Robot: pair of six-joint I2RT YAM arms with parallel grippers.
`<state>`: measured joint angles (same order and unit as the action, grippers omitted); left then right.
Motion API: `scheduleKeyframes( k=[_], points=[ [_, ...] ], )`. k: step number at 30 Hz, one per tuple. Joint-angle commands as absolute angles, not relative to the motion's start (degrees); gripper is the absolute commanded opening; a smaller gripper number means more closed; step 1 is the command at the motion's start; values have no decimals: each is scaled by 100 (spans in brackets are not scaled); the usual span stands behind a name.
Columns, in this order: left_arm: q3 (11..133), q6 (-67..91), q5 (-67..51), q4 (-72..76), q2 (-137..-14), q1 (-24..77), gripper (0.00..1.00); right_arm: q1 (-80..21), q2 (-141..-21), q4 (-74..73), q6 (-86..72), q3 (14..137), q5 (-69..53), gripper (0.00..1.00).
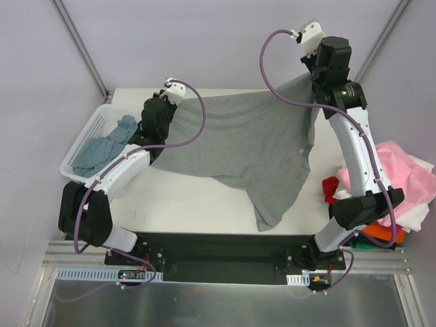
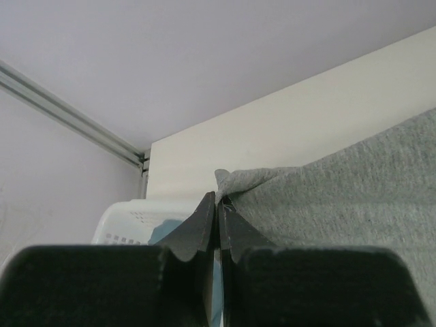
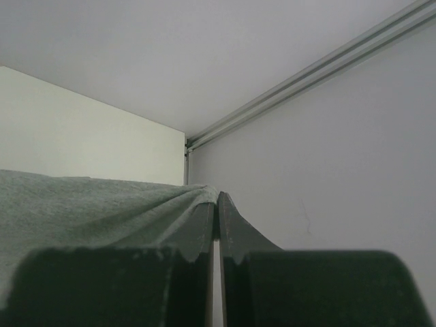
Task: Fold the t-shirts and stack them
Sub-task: Flatten out the tshirt
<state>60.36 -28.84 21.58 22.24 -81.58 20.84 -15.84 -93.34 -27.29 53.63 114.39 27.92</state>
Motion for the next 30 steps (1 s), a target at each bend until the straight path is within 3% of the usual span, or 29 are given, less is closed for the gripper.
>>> scheduleKeyframes(
  k=[1, 3, 5, 8, 9, 11, 12, 16, 30],
  points=[
    [6714, -2944, 2407, 2637, -8673, 1960, 3, -1512, -9492, -2531, 5388, 11908, 3058, 4],
    [6986, -2953, 2434, 2611, -8893, 1907, 11, -1512, -9658, -2540, 5414, 11997, 3102, 9],
    [7232, -2979, 2513, 2558, -9175, 1890, 42, -1512, -9729, -2557, 5431, 12049, 3146, 23],
    [7408, -2988, 2601, 2558, -9430, 1890, 79, -1512, -9817, -2566, 5440, 12024, 3155, 46],
    [7444, -2980, 2619, 2558, -9474, 1881, 85, -1512, -9817, -2566, 5432, 12015, 3147, 50],
    [7488, -2971, 2654, 2523, -9580, 1881, 99, -1503, -9809, -2566, 5388, 11953, 3138, 69],
    [7488, -2962, 2672, 2522, -9615, 1881, 99, -1503, -9782, -2558, 5362, 11910, 3112, 82],
    [7523, -2901, 2698, 2444, -9677, 1881, 99, -1512, -9739, -2566, 5291, 11769, 3085, 100],
    [8832, -3050, 2698, 1249, -10800, 1890, 99, -1967, -8562, -4147, 4553, 10399, 2181, 100]
  ],
)
